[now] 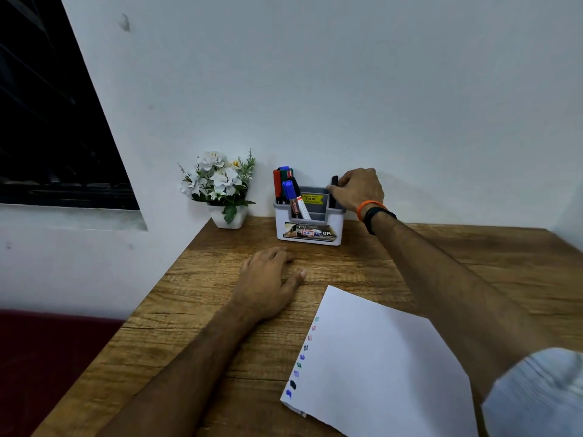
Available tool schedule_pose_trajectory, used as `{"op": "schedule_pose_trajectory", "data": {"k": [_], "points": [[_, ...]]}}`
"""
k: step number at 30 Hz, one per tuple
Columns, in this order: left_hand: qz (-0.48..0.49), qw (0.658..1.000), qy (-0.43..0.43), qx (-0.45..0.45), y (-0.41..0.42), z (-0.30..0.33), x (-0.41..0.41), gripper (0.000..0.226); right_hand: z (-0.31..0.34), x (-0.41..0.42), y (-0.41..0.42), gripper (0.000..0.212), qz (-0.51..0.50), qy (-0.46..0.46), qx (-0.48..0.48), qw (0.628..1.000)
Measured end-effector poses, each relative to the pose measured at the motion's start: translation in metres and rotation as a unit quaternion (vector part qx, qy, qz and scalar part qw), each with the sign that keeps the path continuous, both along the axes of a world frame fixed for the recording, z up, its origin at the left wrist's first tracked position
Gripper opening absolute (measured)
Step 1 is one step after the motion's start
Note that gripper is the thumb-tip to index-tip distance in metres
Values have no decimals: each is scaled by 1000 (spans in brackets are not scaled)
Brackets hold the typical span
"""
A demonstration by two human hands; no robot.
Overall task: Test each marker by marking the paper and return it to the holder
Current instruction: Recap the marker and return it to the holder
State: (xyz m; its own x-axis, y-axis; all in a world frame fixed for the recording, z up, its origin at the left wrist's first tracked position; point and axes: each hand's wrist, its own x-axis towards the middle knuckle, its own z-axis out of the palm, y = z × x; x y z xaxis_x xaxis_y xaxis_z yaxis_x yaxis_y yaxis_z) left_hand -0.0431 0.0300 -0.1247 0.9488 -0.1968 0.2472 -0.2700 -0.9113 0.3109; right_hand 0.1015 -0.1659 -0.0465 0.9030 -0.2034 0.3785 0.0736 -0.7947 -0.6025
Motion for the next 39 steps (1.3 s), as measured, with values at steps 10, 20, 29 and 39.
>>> {"op": "schedule_pose_trajectory", "data": {"k": [10,20,29,39], "points": [[-3,1000,4,-2,0,0,-2,54,34,-35,2,19,81,-110,209,968],[-13,981,-15,-195,-5,22,-15,42,53,-115,4,16,250,-98,297,917],[-127,878,41,-459,-15,49,-32,29,-14,-176,-6,29,283,26,135,949],[-104,881,56,-458,-7,48,-29,10,-28,-175,-31,22,294,33,34,955]]}}
